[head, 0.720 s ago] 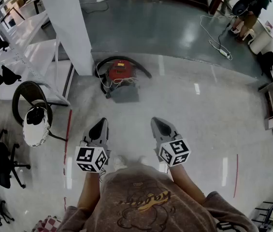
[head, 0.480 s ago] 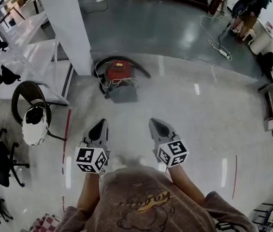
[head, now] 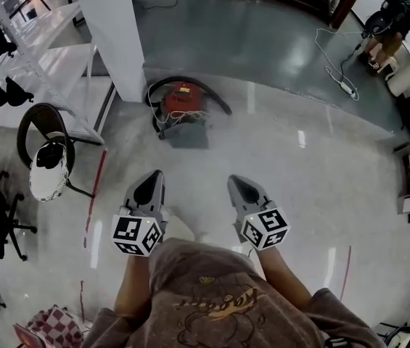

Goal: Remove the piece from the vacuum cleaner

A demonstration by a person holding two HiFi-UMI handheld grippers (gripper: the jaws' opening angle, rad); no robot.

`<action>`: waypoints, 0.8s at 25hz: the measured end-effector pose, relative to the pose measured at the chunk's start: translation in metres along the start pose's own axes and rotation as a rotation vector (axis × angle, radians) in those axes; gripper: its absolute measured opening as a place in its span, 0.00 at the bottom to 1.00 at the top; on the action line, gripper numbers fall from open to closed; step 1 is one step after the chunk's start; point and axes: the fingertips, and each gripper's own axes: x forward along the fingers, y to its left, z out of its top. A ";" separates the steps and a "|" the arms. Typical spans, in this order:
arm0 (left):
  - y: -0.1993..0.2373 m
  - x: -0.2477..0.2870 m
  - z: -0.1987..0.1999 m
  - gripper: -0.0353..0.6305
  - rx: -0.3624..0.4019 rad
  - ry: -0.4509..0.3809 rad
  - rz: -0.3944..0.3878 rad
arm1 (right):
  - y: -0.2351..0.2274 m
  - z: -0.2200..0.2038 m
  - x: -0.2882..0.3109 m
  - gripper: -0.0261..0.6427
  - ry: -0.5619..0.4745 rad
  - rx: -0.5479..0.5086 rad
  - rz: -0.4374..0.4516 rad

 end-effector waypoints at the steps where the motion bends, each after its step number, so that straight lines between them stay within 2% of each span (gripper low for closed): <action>1: 0.001 0.001 0.001 0.06 -0.002 0.000 0.005 | 0.000 0.000 0.003 0.04 0.001 0.001 0.008; 9: 0.039 0.026 0.005 0.06 -0.014 0.001 0.030 | -0.009 0.000 0.049 0.04 0.015 0.011 0.016; 15: 0.073 0.072 0.009 0.06 -0.024 0.023 -0.005 | -0.022 0.010 0.100 0.04 0.020 0.010 0.006; 20: 0.101 0.116 0.028 0.06 -0.014 0.033 -0.059 | -0.030 0.030 0.147 0.04 0.010 0.014 -0.007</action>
